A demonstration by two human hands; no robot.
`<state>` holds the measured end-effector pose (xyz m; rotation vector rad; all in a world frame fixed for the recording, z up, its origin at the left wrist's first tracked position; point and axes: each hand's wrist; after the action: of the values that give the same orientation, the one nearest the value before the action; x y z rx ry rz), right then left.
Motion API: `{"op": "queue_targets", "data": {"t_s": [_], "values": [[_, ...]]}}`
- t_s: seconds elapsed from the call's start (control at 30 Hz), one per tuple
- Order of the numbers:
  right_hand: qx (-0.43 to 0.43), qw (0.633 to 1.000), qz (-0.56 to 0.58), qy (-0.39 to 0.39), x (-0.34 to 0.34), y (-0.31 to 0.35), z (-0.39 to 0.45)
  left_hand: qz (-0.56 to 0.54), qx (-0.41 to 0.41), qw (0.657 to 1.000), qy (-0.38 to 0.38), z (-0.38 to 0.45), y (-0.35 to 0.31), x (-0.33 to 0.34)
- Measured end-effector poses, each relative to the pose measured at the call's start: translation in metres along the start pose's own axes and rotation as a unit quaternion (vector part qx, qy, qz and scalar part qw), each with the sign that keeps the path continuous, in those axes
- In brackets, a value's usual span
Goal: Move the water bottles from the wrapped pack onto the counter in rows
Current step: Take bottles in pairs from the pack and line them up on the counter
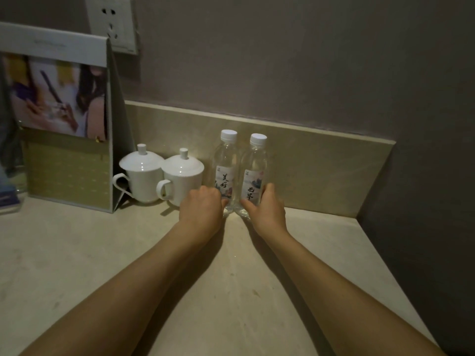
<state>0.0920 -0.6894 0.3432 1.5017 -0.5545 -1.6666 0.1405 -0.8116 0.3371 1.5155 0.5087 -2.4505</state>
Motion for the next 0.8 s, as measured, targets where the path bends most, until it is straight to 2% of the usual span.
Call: {"op": "queue_targets", "data": {"t_s": [0.8], "values": [[-0.022,1.0,-0.01,-0.008,0.011,0.003,0.007,-0.025,-0.008,0.999,-0.03,0.007,0.005,0.012]]}}
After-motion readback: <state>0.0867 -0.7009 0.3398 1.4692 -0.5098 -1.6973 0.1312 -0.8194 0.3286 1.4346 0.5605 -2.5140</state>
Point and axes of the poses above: each hand's wrist, its own z-axis towards the middle knuckle, its own x-axis out of the palm, y = z × x, and after that the axes turned 1 degree about -z, right-handed
